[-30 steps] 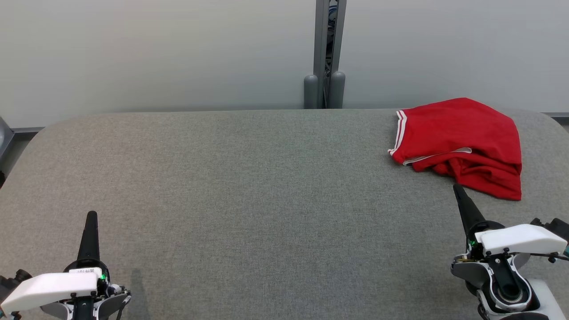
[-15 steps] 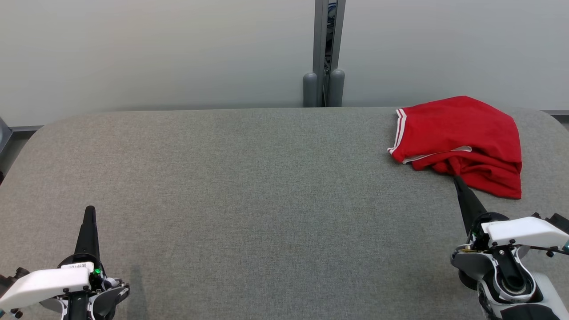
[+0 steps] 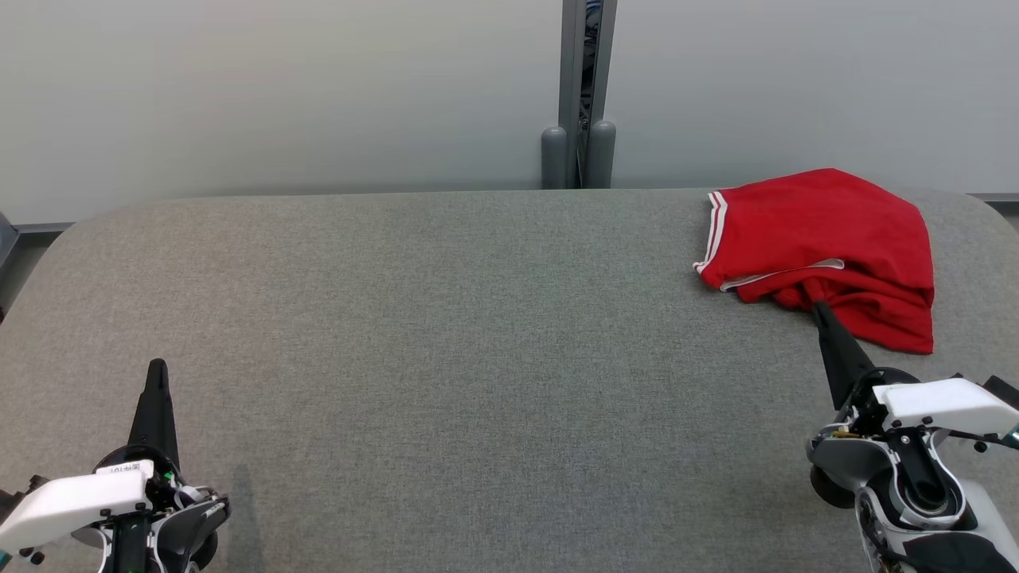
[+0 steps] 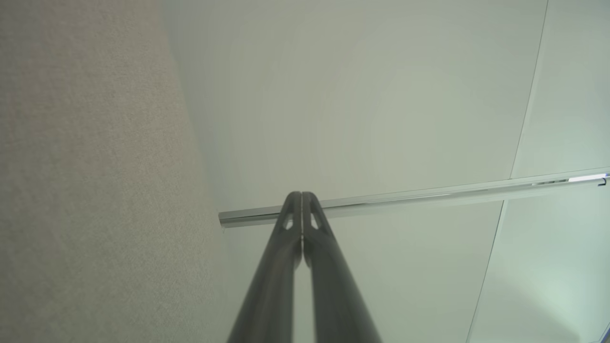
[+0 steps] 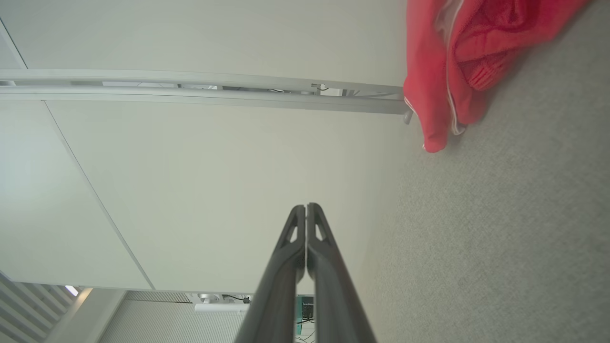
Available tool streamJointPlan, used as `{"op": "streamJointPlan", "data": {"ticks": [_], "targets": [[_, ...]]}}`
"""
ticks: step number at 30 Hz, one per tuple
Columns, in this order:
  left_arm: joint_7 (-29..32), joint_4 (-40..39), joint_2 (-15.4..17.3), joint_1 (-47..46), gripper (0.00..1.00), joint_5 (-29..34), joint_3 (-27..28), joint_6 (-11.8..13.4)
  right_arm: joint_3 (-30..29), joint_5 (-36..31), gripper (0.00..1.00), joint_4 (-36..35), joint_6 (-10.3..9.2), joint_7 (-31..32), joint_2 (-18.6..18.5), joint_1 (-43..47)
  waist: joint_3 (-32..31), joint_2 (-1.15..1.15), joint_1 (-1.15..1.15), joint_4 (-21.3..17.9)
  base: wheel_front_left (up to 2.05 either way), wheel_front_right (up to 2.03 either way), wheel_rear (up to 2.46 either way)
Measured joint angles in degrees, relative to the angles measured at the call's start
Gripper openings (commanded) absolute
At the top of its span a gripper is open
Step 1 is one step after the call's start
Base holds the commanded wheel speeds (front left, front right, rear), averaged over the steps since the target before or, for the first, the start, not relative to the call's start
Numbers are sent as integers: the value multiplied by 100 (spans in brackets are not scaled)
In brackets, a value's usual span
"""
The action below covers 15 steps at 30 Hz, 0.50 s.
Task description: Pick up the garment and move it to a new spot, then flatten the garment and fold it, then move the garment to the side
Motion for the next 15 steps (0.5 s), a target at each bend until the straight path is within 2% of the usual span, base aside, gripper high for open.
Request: {"op": "streamJointPlan", "data": {"ticks": [6, 15], "targets": [[51, 18, -10, -71, 0, -227, 27, 0, -10, 224, 0, 23, 0, 44, -2, -48, 13, 0, 0, -5, 0, 0, 0], [51, 21, -11, -77, 0, -230, 30, 0, -11, 231, 0, 24, 0, 62, -2, -53, 13, 0, 0, -5, 0, 0, 0]]}}
